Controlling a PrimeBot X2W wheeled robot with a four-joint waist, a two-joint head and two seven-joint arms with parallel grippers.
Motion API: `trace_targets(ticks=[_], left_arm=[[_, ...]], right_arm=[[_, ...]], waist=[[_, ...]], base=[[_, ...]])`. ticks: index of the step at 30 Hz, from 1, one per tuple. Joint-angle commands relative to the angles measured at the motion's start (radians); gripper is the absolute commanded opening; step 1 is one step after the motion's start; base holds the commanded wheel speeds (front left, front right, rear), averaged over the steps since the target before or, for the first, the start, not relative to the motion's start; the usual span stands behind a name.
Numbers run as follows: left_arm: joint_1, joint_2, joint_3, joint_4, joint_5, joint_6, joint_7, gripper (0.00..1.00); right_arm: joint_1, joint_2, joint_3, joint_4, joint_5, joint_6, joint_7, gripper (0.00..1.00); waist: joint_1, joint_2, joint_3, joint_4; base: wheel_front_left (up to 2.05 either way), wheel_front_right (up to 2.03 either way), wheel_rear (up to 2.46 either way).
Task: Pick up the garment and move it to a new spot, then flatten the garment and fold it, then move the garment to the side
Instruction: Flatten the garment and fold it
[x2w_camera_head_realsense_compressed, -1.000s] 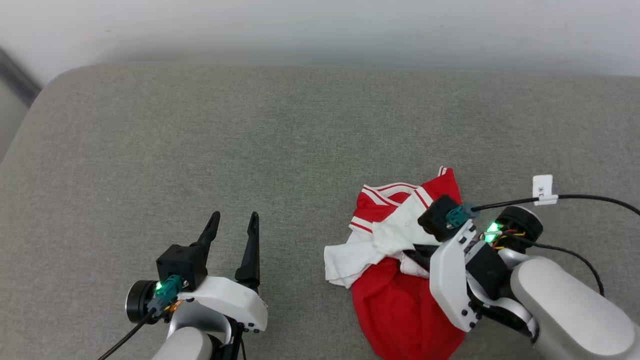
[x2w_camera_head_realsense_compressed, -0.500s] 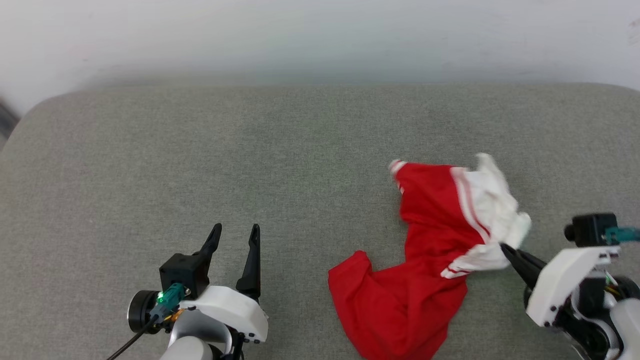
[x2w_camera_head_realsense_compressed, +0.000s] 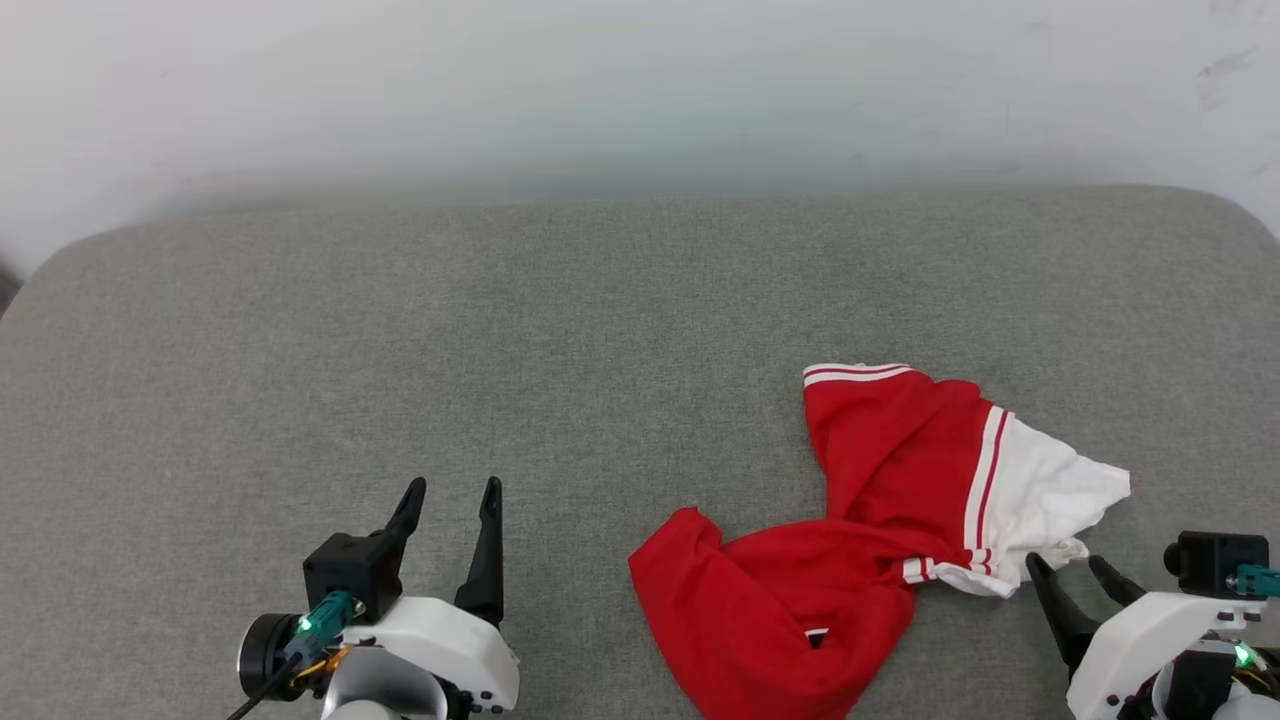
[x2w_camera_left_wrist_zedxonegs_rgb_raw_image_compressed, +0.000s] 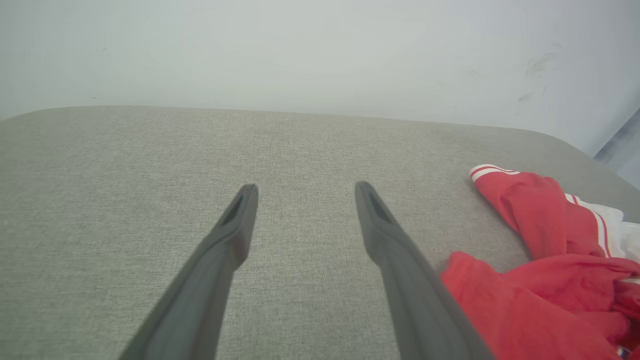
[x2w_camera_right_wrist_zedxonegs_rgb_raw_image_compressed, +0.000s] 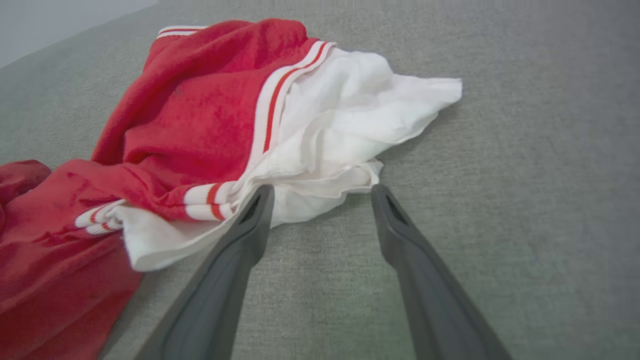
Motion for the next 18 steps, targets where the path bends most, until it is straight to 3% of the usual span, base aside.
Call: trace_targets(ticks=[1,9,14,18], left_arm=[[0.009,0.003,0.003,-0.005,-0.005,0.006,0.001,1.0],[0.033,0.016,0.011,-0.028,-0.011,0.023,0.006,1.0],[0.001,0.015,0.004,-0.042,-0.003,0.02,0.01,1.0],[-0.047,0.007,-0.009,-0.045,0.009,0.008,0.009,1.0]], right_arm=[[0.017,0.01,-0.011,-0.017,-0.016,-0.001,-0.005,1.0],[0.076,0.009,-0.124,-0.159,-0.1,-0.001,0.114,1.0],[0.015,-0.012,-0.201,-0.183,-0.174,-0.001,0.223,1.0],[-0.056,-0.023,-0.232,-0.164,-0.152,-0.001,0.295,1.0]], waist=[[0.0001,-0.0001,-0.007,-0.004],[0.0001,-0.0001,-0.018,-0.021],[0.0001,-0.0001,0.021,-0.014],[0.0001,-0.0001,0.082,0.012]], base=[[0.0,0.0,0.0],[0.0,0.0,0.0],[0.0,0.0,0.0],[0.0,0.0,0.0]])
